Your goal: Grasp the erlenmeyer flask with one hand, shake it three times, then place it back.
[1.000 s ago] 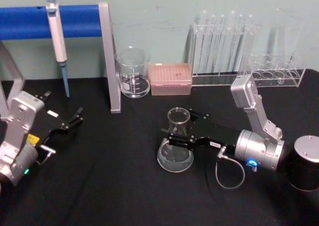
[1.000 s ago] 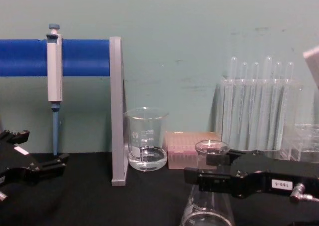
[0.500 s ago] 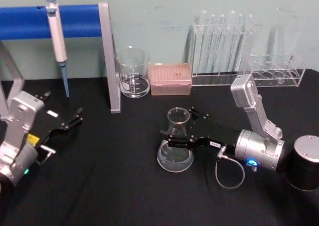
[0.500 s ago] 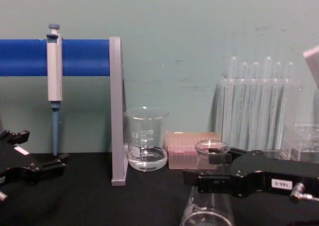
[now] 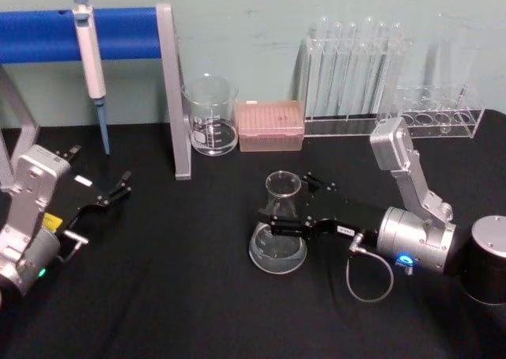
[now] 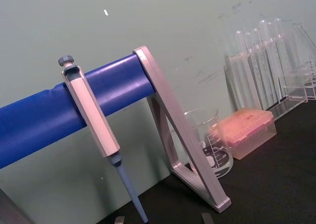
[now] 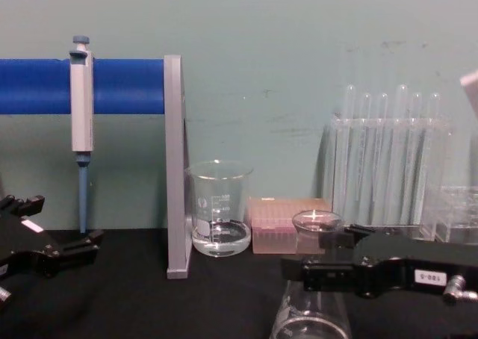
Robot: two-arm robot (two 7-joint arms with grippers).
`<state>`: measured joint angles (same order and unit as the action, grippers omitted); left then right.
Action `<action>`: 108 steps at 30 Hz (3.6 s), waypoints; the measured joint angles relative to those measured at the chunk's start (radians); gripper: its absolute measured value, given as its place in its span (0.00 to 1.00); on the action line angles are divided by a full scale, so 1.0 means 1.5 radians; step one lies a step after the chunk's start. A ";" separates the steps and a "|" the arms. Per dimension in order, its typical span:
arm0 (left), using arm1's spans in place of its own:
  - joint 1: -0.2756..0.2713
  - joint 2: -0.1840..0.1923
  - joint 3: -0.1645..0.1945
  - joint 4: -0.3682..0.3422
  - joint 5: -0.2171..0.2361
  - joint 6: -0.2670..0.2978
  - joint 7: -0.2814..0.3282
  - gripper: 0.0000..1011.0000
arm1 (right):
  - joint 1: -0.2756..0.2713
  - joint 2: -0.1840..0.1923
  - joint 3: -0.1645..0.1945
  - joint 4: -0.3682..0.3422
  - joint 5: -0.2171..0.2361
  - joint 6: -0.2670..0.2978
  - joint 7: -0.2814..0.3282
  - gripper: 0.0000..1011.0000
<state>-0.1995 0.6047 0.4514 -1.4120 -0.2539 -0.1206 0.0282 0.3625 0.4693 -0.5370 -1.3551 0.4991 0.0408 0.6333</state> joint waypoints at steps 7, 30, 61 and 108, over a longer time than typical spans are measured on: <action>0.000 0.000 0.000 0.000 0.000 0.000 0.000 0.99 | -0.018 0.026 0.007 -0.033 0.011 0.020 -0.002 0.99; 0.000 0.000 0.000 0.000 0.000 0.000 0.000 0.99 | -0.058 0.118 0.044 -0.112 0.025 0.104 -0.068 0.99; 0.000 0.000 0.000 0.000 0.000 0.000 0.000 0.99 | -0.098 -0.040 0.150 -0.088 -0.116 -0.040 -0.361 0.99; 0.000 0.000 0.000 0.000 0.000 0.000 0.000 0.99 | -0.117 -0.094 0.172 -0.015 -0.128 0.023 -0.356 0.99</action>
<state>-0.1995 0.6047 0.4514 -1.4120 -0.2539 -0.1205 0.0282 0.1875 0.3289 -0.2786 -1.3781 0.3068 0.0752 0.0993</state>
